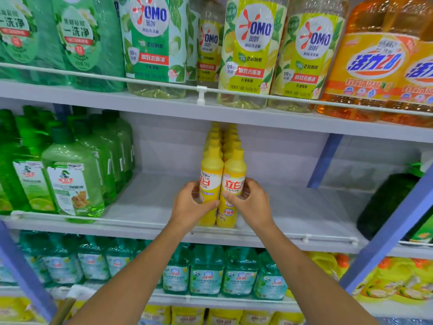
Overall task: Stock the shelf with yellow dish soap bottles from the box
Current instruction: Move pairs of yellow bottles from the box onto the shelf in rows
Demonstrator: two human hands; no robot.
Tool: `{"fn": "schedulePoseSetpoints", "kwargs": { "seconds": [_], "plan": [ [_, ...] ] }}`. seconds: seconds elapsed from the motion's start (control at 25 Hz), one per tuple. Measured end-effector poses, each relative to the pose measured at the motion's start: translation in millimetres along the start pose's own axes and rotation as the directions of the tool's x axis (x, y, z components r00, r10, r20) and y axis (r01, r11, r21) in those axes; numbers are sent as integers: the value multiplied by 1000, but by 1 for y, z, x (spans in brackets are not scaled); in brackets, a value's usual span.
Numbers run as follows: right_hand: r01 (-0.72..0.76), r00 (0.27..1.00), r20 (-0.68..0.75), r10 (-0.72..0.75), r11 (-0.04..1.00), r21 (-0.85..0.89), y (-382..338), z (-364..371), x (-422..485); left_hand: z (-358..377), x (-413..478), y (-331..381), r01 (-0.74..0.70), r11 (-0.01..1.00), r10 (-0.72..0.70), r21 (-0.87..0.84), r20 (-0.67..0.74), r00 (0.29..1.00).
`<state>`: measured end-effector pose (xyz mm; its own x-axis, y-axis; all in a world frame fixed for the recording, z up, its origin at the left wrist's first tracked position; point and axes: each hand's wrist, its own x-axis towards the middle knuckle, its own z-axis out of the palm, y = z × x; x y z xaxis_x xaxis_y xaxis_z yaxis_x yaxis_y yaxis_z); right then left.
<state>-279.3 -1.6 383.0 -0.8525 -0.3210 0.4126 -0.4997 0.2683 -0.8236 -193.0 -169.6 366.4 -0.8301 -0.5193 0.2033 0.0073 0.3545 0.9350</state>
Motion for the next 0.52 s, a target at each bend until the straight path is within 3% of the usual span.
{"fn": "schedulePoseSetpoints", "kwargs": {
  "seconds": [0.12,0.36,0.52],
  "plan": [
    [-82,997,12,82,997,1,30,13,-18,-8,-1,-17,5,998,2,-57,121,993],
    [-69,994,88,70,998,-13,40,14,-21,9,-12,-18,-27,1000,28,10,-94,995],
    [-60,995,80,67,994,-94,46,20,-34,4,-12,-25,16,999,-15,-34,34,999]
  ]
}}
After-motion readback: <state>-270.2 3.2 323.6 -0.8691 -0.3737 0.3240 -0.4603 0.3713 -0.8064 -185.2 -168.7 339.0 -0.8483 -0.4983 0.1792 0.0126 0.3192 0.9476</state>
